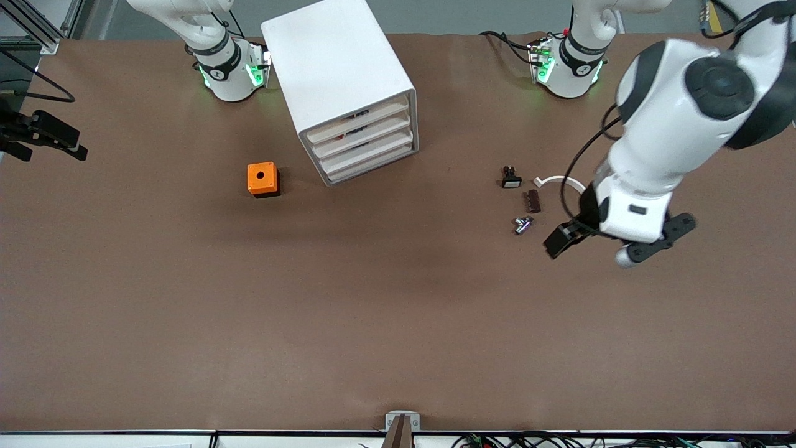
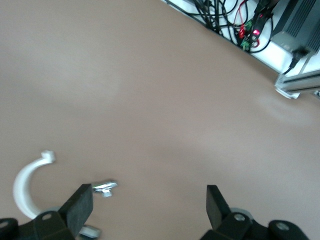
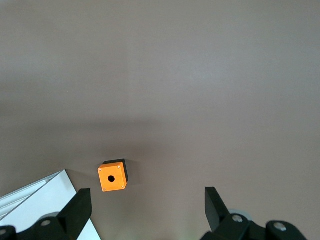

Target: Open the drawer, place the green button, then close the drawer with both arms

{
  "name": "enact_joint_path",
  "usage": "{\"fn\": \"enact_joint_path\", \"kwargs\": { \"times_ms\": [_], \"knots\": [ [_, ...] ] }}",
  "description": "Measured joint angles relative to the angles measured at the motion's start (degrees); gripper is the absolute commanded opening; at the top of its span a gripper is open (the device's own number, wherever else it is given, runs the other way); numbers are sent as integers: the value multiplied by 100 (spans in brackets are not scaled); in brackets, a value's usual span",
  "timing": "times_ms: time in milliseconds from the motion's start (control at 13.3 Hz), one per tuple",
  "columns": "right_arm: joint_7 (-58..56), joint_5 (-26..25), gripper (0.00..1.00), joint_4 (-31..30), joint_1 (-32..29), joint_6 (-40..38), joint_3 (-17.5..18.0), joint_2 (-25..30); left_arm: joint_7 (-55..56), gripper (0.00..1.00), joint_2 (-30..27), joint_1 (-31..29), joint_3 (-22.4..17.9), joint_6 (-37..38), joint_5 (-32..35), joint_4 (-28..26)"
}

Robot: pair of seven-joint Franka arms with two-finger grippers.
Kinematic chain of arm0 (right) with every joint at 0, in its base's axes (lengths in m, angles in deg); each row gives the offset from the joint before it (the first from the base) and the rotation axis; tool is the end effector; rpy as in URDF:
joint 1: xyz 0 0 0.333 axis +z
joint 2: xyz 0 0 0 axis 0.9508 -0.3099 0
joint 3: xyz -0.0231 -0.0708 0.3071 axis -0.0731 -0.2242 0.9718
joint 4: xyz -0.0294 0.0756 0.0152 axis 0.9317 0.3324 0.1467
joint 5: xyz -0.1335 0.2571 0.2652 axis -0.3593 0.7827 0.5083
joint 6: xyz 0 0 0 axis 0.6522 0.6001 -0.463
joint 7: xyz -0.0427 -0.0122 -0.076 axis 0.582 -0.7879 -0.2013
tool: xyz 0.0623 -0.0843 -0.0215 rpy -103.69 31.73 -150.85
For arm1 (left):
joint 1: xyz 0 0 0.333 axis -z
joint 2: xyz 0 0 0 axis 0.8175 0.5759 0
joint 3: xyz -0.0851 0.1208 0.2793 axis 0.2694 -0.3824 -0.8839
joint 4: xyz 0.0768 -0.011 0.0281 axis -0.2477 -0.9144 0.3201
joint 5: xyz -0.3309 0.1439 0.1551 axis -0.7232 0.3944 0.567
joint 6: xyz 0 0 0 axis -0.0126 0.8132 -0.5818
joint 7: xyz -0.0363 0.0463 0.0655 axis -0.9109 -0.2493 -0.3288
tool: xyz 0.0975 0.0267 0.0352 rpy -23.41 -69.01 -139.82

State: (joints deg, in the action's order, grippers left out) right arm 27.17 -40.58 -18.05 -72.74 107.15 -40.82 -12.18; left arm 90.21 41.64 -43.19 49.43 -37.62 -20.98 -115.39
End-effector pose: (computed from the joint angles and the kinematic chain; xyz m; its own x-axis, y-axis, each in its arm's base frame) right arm 0.5378 -0.0262 0.6485 0.9997 -0.0146 -0.0186 -0.0152 -0.9994 -0.0324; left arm 0.6208 -0.1905 0.5635 0.8935 0.4366 0.1052 0.4259 -0.8981 0.1098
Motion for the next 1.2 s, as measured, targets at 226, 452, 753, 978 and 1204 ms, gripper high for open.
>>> {"fn": "enact_joint_path", "kwargs": {
  "times_ms": [226,452,753,978,1204],
  "knots": [
    [-1,0,100,0,0,-1,9,-11,-1244,100,-342,-495,1,983,0,189],
    [-1,0,100,0,0,-4,11,-24,-1786,100,-585,-655,1,1667,0,248],
    [-3,0,100,0,0,-8,24,-71,-2284,100,-768,-855,1,2129,0,250],
    [-3,0,100,0,0,-9,25,-74,-3041,100,-847,-1146,0,2199,0,199],
    [-4,0,100,0,0,-10,25,-74,-3205,100,-1113,-1190,5,2205,-13,-114]
  ]
}}
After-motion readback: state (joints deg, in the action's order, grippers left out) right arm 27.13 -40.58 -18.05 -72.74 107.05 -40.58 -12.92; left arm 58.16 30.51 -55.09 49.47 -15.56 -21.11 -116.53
